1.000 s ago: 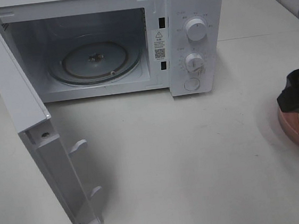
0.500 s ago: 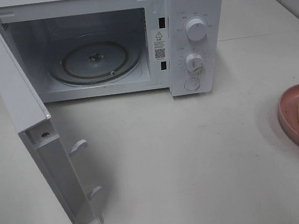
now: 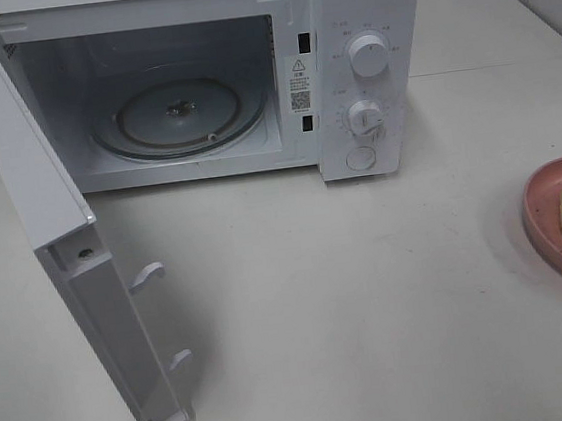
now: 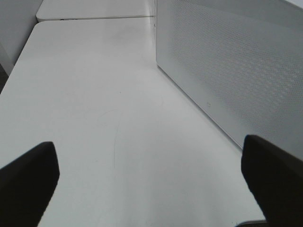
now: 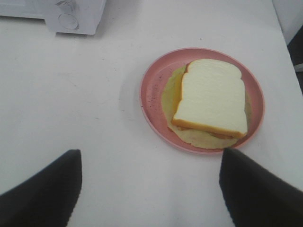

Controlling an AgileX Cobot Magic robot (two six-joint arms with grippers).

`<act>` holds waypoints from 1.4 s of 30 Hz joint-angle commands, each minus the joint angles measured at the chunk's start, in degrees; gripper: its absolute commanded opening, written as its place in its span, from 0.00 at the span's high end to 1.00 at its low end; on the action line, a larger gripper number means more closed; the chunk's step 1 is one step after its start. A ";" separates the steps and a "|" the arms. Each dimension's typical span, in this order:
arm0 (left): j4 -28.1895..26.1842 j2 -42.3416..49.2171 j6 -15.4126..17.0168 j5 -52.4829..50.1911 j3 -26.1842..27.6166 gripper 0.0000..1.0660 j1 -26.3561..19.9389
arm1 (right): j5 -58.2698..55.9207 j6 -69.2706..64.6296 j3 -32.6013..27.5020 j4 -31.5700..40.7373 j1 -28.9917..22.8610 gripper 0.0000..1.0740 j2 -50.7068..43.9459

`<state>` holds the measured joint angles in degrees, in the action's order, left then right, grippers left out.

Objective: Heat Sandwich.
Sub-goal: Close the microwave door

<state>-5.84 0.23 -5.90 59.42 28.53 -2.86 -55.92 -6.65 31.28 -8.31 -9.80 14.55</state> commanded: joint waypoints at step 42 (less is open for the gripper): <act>-0.17 1.15 0.11 -0.34 -0.23 0.03 0.46 | -3.50 0.86 -2.23 4.47 10.54 0.29 -16.33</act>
<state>-5.84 0.23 -5.90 59.42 28.53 -2.86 -59.42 -6.25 29.11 -4.07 0.29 -0.23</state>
